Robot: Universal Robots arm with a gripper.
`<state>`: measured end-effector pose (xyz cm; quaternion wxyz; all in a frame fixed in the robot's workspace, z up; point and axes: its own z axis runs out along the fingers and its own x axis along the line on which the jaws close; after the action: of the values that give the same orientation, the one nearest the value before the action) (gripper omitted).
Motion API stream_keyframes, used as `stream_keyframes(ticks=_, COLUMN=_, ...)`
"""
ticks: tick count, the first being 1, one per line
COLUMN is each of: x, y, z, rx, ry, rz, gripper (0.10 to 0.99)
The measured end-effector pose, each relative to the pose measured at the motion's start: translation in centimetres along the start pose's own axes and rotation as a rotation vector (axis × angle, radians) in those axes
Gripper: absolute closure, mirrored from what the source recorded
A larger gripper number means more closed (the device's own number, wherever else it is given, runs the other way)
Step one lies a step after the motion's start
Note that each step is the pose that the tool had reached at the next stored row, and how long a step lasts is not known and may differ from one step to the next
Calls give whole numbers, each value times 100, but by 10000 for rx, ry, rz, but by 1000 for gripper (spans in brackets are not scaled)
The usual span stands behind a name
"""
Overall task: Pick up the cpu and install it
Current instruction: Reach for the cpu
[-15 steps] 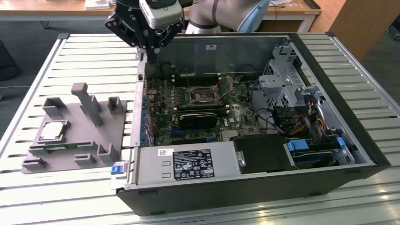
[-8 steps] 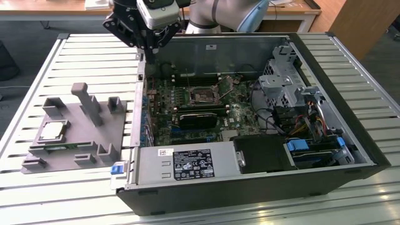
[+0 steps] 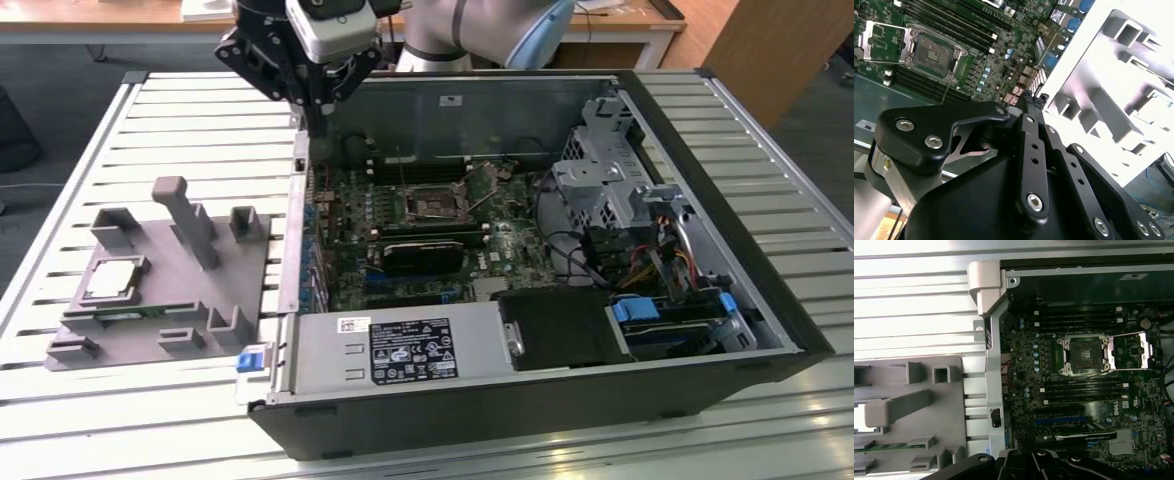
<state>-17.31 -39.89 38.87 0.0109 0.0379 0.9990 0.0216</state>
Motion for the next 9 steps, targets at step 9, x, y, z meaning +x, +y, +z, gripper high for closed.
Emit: stream_keyframes(ticks=9, x=41, y=-4, z=3, rx=-1, ry=2, rz=-1, gripper=980)
